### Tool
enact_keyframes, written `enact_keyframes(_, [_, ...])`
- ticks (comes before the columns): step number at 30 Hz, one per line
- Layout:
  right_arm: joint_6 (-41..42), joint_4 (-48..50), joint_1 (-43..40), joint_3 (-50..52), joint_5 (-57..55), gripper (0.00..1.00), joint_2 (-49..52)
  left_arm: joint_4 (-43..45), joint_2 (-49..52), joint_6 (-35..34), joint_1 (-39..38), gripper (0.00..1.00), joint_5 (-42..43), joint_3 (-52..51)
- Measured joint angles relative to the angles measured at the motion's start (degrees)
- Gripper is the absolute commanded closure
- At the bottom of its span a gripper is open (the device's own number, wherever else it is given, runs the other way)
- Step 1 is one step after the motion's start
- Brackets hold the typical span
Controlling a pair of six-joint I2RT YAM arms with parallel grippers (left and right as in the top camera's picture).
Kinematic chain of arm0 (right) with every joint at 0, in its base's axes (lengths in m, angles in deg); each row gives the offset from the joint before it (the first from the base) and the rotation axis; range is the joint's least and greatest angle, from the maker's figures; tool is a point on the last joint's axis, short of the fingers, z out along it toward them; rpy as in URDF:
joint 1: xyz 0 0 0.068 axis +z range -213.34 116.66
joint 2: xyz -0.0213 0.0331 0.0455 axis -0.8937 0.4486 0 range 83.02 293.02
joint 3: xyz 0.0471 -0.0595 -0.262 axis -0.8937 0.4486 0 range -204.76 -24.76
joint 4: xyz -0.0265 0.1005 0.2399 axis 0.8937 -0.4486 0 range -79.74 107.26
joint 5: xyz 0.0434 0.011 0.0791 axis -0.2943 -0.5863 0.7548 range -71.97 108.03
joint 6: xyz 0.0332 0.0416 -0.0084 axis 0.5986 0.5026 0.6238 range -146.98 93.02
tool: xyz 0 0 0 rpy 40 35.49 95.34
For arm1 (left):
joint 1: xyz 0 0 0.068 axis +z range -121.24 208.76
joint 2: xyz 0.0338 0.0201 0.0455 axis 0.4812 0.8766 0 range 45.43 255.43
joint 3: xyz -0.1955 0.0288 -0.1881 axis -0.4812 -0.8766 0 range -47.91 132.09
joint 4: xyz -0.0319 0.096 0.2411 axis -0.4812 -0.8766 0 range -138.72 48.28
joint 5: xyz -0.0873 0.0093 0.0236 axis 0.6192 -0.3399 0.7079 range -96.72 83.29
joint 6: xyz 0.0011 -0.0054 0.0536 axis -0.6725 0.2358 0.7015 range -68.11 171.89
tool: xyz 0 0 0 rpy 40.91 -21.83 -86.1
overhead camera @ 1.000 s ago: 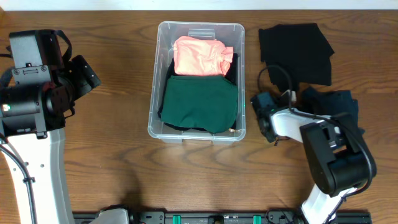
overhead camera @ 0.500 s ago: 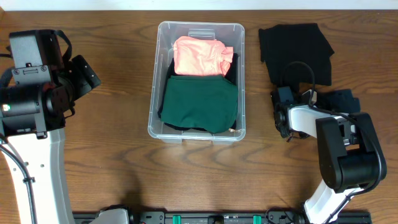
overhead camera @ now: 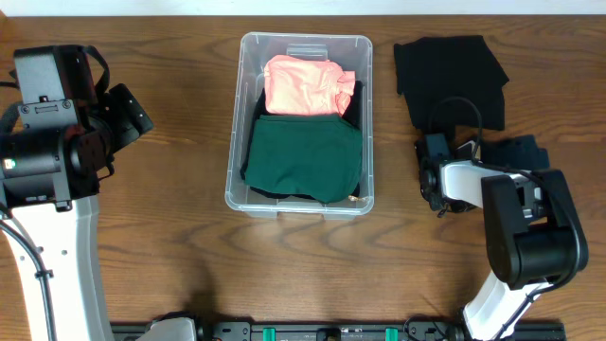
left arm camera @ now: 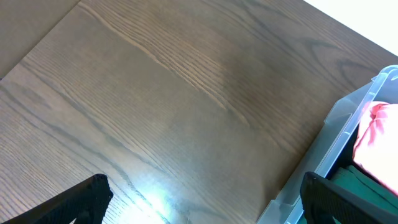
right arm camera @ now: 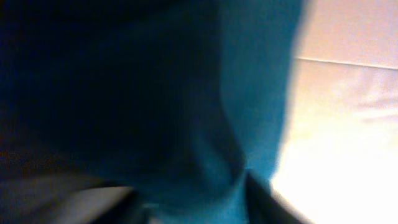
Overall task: Pack container
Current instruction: 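Grasp the dark teal garment with the right gripper, then lift the teal garment and carry it left over the container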
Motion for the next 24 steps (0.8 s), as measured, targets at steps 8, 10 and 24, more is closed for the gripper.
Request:
enact_keyframes(8, [0.39,-1.22,0.07,-0.48,1.9,0.99,0.2,0.0,0.0,0.0,-0.02,0.02,0.0,0.0])
enact_keyframes(10, [0.96,-2.6,0.07,-1.14,2.62,0.99,0.13,0.0,0.0,0.0,-0.02,0.02,0.0,0.0])
enact_keyframes(24, [6.01,-20.81,0.28,-12.02,24.13,0.99,-11.98,-0.02,0.0,0.0,-0.02,0.02,0.0,0.0])
